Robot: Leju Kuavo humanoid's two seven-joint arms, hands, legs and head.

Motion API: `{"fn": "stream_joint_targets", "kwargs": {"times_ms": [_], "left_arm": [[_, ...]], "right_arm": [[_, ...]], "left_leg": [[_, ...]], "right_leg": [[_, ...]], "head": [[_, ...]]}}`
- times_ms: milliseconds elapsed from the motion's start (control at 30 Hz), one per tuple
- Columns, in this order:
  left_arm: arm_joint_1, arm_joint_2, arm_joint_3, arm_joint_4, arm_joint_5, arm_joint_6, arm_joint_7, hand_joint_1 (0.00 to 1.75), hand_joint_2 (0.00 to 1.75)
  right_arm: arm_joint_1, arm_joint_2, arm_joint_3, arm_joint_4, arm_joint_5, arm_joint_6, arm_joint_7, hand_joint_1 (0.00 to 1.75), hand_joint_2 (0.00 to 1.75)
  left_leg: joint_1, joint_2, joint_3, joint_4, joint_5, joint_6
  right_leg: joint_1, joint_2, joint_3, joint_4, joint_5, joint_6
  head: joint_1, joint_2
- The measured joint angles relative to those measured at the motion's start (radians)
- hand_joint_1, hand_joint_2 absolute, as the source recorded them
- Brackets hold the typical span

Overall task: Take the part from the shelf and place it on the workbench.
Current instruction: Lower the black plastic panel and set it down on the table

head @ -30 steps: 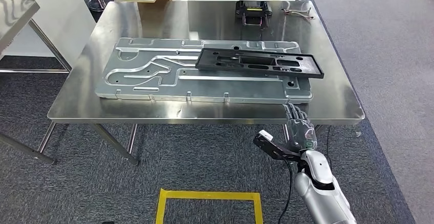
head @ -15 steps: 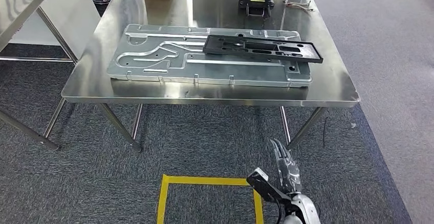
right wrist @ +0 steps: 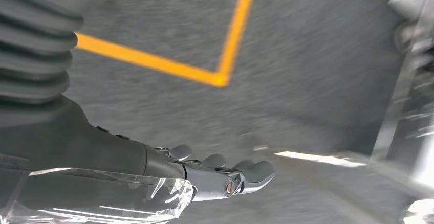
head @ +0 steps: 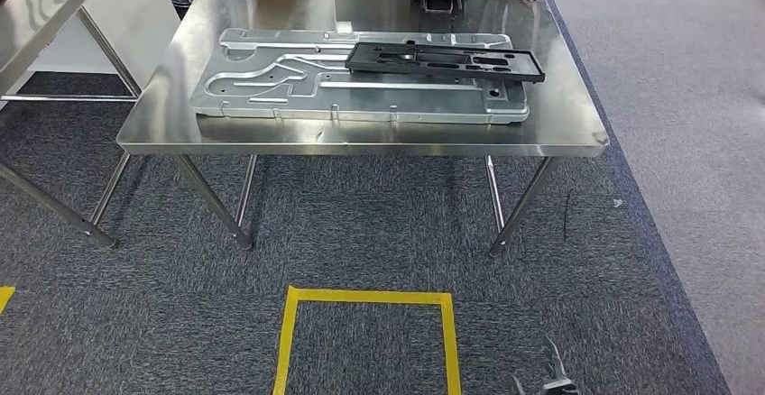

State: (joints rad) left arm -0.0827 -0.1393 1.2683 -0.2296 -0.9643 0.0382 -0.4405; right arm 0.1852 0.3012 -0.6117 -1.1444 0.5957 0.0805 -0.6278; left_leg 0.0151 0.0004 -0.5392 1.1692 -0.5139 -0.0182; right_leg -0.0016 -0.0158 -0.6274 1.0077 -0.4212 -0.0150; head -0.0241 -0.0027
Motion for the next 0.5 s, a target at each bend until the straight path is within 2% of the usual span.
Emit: {"fn": "stream_joint_targets", "kwargs": {"times_ms": [33,67,100,167,200,233,267,300,333,367,400,433,467,500], "left_arm": [[-0.002,0.0,0.004,0.0,0.002,0.002,0.0,0.0,0.0],[-0.004,-0.001,0.007,0.0,0.003,0.002,-0.001,0.0,0.0],[-0.005,-0.001,0.009,0.0,0.004,0.003,-0.002,0.0,0.0],[-0.005,-0.004,0.016,0.0,0.005,0.003,-0.003,0.0,0.0],[-0.006,-0.006,0.02,0.0,0.006,0.004,-0.003,0.0,0.0],[-0.006,-0.008,0.023,0.0,0.006,0.006,-0.003,0.0,0.0],[-0.007,-0.009,0.026,0.0,0.007,0.009,-0.002,0.0,0.0],[-0.007,-0.009,0.027,0.0,0.008,0.012,-0.002,0.0,0.0],[-0.006,-0.009,0.029,0.0,0.008,0.016,-0.002,0.0,0.0],[-0.005,-0.01,0.031,0.0,0.008,0.02,-0.002,0.0,0.0],[-0.005,-0.01,0.033,0.0,0.007,0.023,-0.002,0.0,0.0],[-0.005,-0.011,0.034,0.0,0.006,0.026,-0.001,0.0,0.0],[-0.005,-0.012,0.035,0.0,0.005,0.03,-0.001,0.0,0.0],[-0.005,-0.014,0.036,0.0,0.004,0.033,0.0,0.0,0.0]], "right_arm": [[-0.009,0.008,-0.056,0.025,0.021,0.004,-0.003,0.0,0.0],[-0.018,0.015,-0.11,0.05,0.04,0.006,-0.006,0.0,0.0],[-0.025,0.021,-0.159,0.073,0.052,0.008,-0.007,0.0,0.0],[-0.036,0.031,-0.239,0.113,0.071,0.006,-0.007,0.0,0.0],[-0.042,0.034,-0.274,0.133,0.085,0.001,-0.002,0.0,0.0],[-0.049,0.036,-0.305,0.153,0.101,-0.006,0.007,0.0,0.0],[-0.057,0.038,-0.337,0.175,0.121,-0.015,0.018,0.0,0.0],[-0.068,0.038,-0.369,0.202,0.142,-0.024,0.03,0.0,0.0],[-0.081,0.037,-0.4,0.238,0.163,-0.038,0.046,0.0,0.0],[-0.095,0.032,-0.434,0.281,0.183,-0.056,0.065,0.0,0.0],[-0.109,0.025,-0.468,0.331,0.202,-0.08,0.089,0.0,0.0],[-0.121,0.015,-0.499,0.382,0.219,-0.107,0.118,0.0,0.0],[-0.131,0.005,-0.527,0.432,0.235,-0.136,0.151,0.0,0.0],[-0.139,-0.007,-0.55,0.481,0.249,-0.164,0.185,0.0,0.0]], "left_leg": [[-0.002,-0.001,0.055,-0.079,-0.015,0.006],[-0.005,-0.002,0.093,-0.14,-0.034,0.011],[-0.009,-0.002,0.113,-0.177,-0.049,0.017],[-0.01,0.001,0.106,-0.192,-0.035,0.033],[-0.009,0.004,0.096,-0.195,-0.022,0.042],[-0.006,0.007,0.082,-0.199,-0.007,0.051],[-0.005,0.009,0.066,-0.2,0.008,0.057],[-0.005,0.009,0.049,-0.2,0.021,0.06],[-0.005,0.008,0.031,-0.199,0.035,0.061],[-0.006,0.005,0.014,-0.199,0.047,0.06],[-0.006,0.001,-0.004,-0.198,0.06,0.058],[-0.006,-0.005,-0.021,-0.196,0.071,0.056],[-0.006,-0.014,-0.036,-0.195,0.081,0.052],[-0.006,-0.021,-0.05,-0.192,0.091,0.048]], "right_leg": [[0.001,0.001,-0.01,0.006,0.008,0.005],[0.001,0.001,-0.015,0.01,0.016,0.01],[0.0,0.0,-0.016,0.009,0.026,0.016],[-0.003,0.002,-0.019,0.003,0.043,0.028],[-0.004,0.005,-0.025,0.009,0.03,0.034],[-0.005,0.009,-0.035,0.031,-0.005,0.039],[-0.007,0.011,-0.047,0.07,-0.058,0.042],[-0.007,0.012,-0.059,0.127,-0.117,0.045],[-0.008,0.012,-0.067,0.188,-0.161,0.048],[-0.01,0.012,-0.069,0.239,-0.177,0.05],[-0.011,0.012,-0.059,0.268,-0.166,0.051],[-0.012,0.014,-0.035,0.266,-0.136,0.05],[-0.012,0.02,0.004,0.231,-0.102,0.047],[-0.012,0.036,0.058,0.17,-0.085,0.042]], "head": [[0.0,0.0],[0.0,0.0],[0.0,0.0],[0.001,0.0],[0.001,0.0],[0.001,0.0],[0.001,0.0],[0.001,0.0],[0.001,0.0],[0.001,0.0],[0.001,0.0],[0.001,0.0],[0.001,0.0],[0.001,0.0]]}}
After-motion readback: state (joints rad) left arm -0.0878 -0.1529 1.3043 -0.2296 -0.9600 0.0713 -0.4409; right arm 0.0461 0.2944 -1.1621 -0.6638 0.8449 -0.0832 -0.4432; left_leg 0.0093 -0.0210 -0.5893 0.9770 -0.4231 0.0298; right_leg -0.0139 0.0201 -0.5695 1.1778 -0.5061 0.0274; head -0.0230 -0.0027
